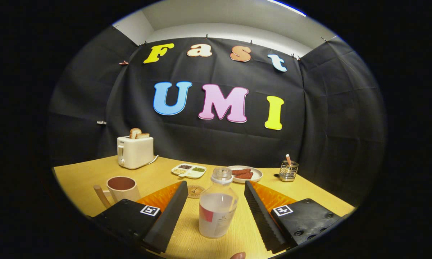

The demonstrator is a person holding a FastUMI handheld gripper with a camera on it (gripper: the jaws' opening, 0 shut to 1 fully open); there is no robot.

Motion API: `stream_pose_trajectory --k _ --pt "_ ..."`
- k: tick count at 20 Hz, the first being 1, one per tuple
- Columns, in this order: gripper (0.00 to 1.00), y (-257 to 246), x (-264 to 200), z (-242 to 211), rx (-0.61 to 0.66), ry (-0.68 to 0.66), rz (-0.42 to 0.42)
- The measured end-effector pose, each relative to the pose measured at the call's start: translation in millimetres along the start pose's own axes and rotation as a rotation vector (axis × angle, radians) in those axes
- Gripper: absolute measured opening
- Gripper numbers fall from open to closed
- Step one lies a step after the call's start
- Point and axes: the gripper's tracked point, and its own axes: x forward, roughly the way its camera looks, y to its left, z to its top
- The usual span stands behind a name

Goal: Take the bottle from table, then pour the juice into the cup, finally place the bottle on the coaster

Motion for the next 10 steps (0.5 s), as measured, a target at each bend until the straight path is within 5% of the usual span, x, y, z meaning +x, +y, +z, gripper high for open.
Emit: stream_pose_trajectory --k 10 --pt "0.97 -5 25 -48 0.022 0.041 -0.049"
